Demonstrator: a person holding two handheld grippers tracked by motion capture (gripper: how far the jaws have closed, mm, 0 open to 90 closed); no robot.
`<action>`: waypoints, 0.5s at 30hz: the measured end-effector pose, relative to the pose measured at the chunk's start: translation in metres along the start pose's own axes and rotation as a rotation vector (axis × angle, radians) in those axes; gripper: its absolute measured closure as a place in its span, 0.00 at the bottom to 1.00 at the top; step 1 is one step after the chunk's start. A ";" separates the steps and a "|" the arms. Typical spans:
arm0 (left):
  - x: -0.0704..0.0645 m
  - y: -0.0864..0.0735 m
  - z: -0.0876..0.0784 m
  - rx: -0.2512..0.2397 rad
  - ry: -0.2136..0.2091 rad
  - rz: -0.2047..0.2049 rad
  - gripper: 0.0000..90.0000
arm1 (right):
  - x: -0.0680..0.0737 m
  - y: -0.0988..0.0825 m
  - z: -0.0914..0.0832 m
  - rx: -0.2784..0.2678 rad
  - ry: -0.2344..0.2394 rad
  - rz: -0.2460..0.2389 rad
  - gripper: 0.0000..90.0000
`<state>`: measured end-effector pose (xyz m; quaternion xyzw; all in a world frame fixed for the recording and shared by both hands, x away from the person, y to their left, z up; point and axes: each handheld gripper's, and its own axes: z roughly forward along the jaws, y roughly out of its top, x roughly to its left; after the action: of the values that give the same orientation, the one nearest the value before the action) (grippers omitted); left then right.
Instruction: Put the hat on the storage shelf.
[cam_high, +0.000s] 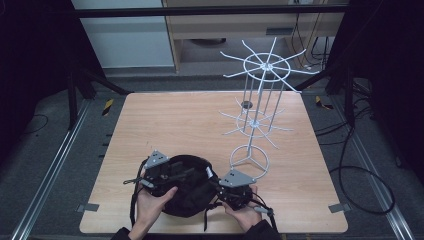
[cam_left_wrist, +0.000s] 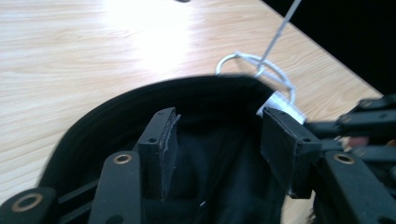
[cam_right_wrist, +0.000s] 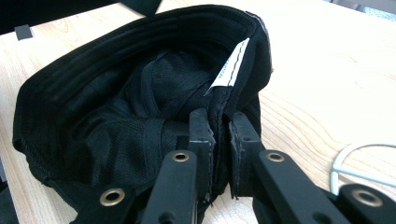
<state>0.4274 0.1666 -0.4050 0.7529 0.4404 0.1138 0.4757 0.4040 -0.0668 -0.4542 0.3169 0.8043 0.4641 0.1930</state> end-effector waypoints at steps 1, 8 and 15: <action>-0.006 0.003 0.005 0.005 0.001 0.002 0.51 | 0.000 0.000 0.000 -0.001 0.000 0.001 0.91; -0.020 0.006 0.028 0.042 0.002 0.001 0.48 | 0.001 0.000 0.000 -0.004 0.006 -0.001 0.91; -0.024 0.007 0.042 0.066 0.031 -0.016 0.46 | 0.005 0.001 0.002 -0.001 0.022 -0.013 0.91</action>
<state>0.4413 0.1212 -0.4154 0.7628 0.4572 0.1073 0.4446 0.4021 -0.0617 -0.4550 0.3065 0.8082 0.4668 0.1870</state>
